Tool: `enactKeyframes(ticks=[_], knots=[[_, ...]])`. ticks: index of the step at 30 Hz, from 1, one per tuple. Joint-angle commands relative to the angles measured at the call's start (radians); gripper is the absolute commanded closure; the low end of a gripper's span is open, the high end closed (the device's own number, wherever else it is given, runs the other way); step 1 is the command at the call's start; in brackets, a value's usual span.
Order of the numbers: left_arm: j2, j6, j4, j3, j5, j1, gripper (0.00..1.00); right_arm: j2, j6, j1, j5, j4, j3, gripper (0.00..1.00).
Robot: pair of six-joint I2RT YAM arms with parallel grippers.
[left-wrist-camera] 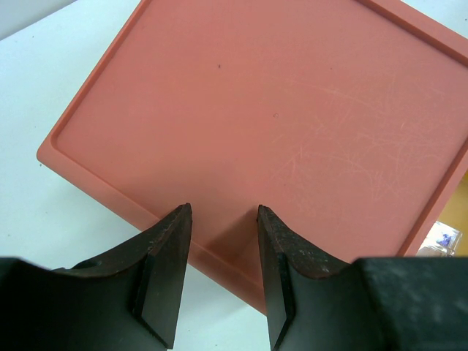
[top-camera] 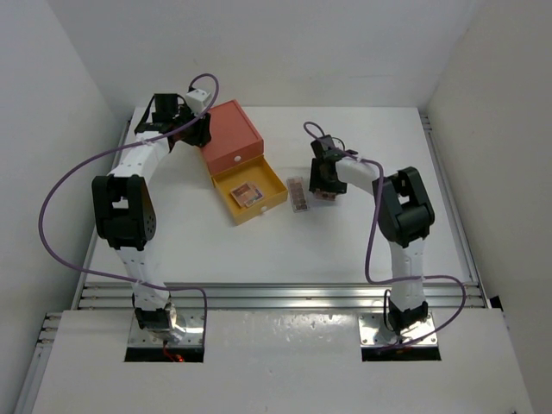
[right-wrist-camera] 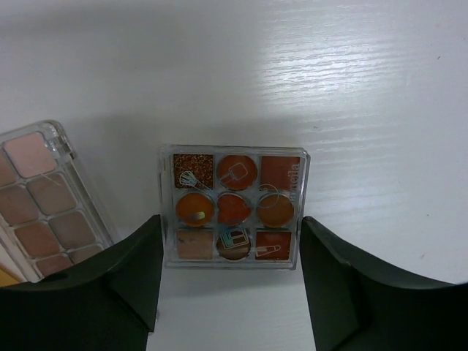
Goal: Organize the makeup
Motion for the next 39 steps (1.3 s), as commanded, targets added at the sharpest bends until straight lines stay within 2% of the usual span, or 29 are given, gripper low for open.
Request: enactKeyframes(ticks=[1, 5, 7, 9, 14, 21, 24, 27, 28, 30, 31, 33, 34, 37, 39], knots=[[0.052, -0.01, -0.16, -0.048, -0.032, 0.017, 0.53, -0.034, -0.021, -0.018, -0.032, 0.016, -0.024, 0.76], [0.052, -0.01, -0.16, -0.048, -0.023, 0.017, 0.53, -0.146, -0.151, 0.035, -0.042, 0.13, 0.008, 0.83], [0.052, -0.019, -0.16, -0.048, -0.023, 0.017, 0.53, -0.169, -0.271, 0.089, -0.087, 0.26, 0.041, 0.85], [0.061, -0.019, -0.16, -0.048, -0.023, 0.017, 0.53, -0.171, -0.356, 0.121, -0.118, 0.309, 0.062, 0.85], [0.061, -0.028, -0.16, -0.039, -0.023, 0.017, 0.53, -0.087, -0.369, 0.207, -0.285, 0.305, 0.191, 0.83], [0.061, -0.029, -0.16, -0.039, -0.023, 0.017, 0.53, 0.055, -0.286, 0.272, -0.322, 0.294, 0.272, 0.8], [0.061, -0.038, -0.16, -0.039, -0.023, 0.017, 0.53, 0.09, -0.282, 0.295, -0.333, 0.281, 0.283, 0.73], [0.061, -0.038, -0.16, -0.039, -0.023, 0.017, 0.53, 0.108, -0.269, 0.304, -0.342, 0.27, 0.289, 0.55], [0.061, -0.038, -0.16, -0.039, -0.023, 0.017, 0.53, 0.11, -0.268, 0.304, -0.345, 0.267, 0.289, 0.44], [0.061, -0.038, -0.16, -0.039, -0.023, 0.017, 0.53, 0.104, -0.274, 0.306, -0.354, 0.265, 0.286, 0.35], [0.061, -0.038, -0.16, -0.039, -0.023, 0.017, 0.53, 0.101, -0.274, 0.304, -0.358, 0.265, 0.289, 0.27], [0.061, -0.038, -0.16, -0.039, -0.023, 0.017, 0.53, 0.084, -0.285, 0.304, -0.359, 0.259, 0.294, 0.21], [0.061, -0.038, -0.16, -0.039, -0.023, 0.017, 0.53, 0.063, -0.292, 0.307, -0.361, 0.26, 0.299, 0.14], [0.061, -0.038, -0.16, -0.039, -0.023, 0.017, 0.53, 0.021, -0.314, 0.304, -0.361, 0.267, 0.305, 0.09], [0.061, -0.038, -0.16, -0.039, -0.023, 0.017, 0.53, -0.026, -0.326, 0.296, -0.35, 0.282, 0.294, 0.0]])
